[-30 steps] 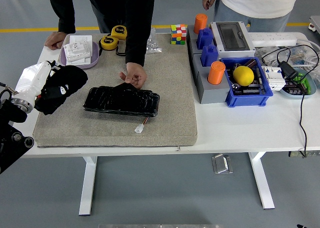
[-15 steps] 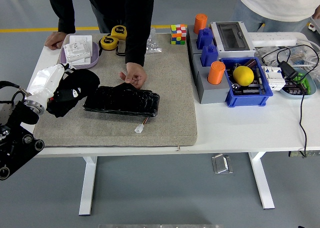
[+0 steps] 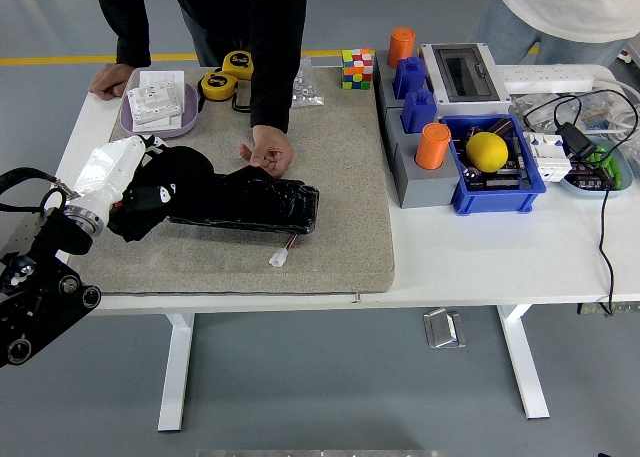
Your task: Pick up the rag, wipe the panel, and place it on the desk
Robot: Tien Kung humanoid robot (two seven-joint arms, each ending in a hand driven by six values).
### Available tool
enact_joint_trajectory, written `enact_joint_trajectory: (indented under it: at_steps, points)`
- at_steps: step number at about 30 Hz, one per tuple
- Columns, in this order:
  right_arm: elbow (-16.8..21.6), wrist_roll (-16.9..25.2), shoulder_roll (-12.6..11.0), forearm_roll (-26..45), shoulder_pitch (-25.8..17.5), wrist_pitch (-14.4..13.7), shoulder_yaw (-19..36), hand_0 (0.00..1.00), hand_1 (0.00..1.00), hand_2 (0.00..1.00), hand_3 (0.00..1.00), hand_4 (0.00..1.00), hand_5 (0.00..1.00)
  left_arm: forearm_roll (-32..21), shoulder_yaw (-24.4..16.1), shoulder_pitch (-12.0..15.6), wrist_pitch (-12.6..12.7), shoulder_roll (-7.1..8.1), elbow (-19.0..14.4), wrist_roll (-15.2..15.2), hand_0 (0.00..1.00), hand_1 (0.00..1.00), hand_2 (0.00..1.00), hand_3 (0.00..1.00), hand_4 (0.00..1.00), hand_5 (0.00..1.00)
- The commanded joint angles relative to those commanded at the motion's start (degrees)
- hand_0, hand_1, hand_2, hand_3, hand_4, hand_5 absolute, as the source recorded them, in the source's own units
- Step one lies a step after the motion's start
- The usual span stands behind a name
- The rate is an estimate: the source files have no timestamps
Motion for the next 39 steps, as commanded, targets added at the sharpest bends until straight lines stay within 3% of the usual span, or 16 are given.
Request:
enact_joint_trajectory:
  at_steps: [39]
  points:
    - [0.0, -0.1, -1.0, 0.3, 0.5, 0.3, -1.1, 0.791, 0.691, 0.720, 0.661, 0.998, 0.503, -0.2, 6.9, -4.6, 0.5, -5.80, -0.2, 0.4, 0.323, 0.180, 0.550, 0.552, 0.472, 0.002]
